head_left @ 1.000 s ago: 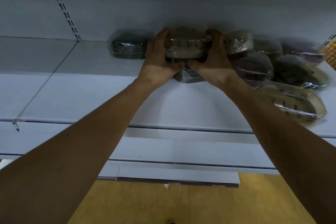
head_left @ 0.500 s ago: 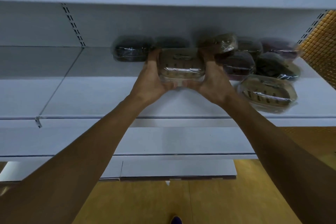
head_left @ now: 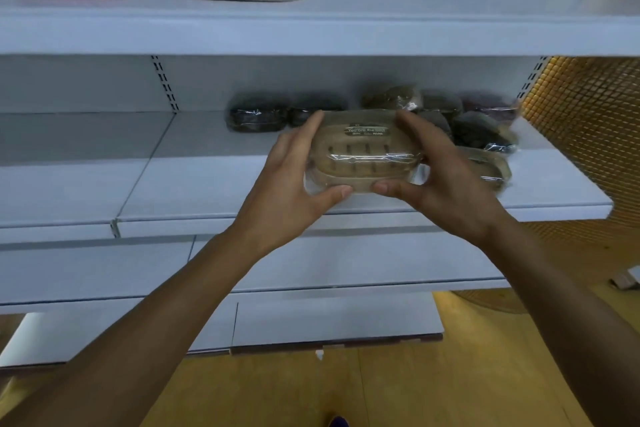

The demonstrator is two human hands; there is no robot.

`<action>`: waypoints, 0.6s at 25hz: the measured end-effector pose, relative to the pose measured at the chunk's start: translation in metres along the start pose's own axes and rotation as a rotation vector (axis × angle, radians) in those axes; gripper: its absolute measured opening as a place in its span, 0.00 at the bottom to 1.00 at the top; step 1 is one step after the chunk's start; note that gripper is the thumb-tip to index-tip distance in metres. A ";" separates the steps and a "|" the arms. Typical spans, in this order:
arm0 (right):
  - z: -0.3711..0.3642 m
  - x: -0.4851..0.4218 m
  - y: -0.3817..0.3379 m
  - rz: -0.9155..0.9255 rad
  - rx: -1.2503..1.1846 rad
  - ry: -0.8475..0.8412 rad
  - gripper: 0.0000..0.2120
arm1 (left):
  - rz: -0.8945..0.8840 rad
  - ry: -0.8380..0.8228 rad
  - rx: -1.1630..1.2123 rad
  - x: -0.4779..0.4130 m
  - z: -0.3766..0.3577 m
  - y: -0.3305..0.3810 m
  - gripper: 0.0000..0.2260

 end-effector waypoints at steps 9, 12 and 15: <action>0.087 0.036 -0.078 0.163 0.054 0.170 0.39 | -0.167 0.119 -0.070 0.022 0.060 0.093 0.38; 0.104 0.020 -0.093 0.187 0.037 0.244 0.37 | -0.195 0.195 -0.094 0.004 0.079 0.112 0.36; 0.111 0.000 -0.096 0.196 0.010 0.269 0.34 | -0.233 0.244 -0.105 -0.017 0.088 0.120 0.35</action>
Point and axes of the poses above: each hand's wrist, its own x-axis away from the middle knuckle, its own z-axis out of the back of the hand, y = z × x, the point moved 6 cm from there along -x, towards the middle knuckle, and after that the axes turned 1 degree about -z, right-handed, at the moved point
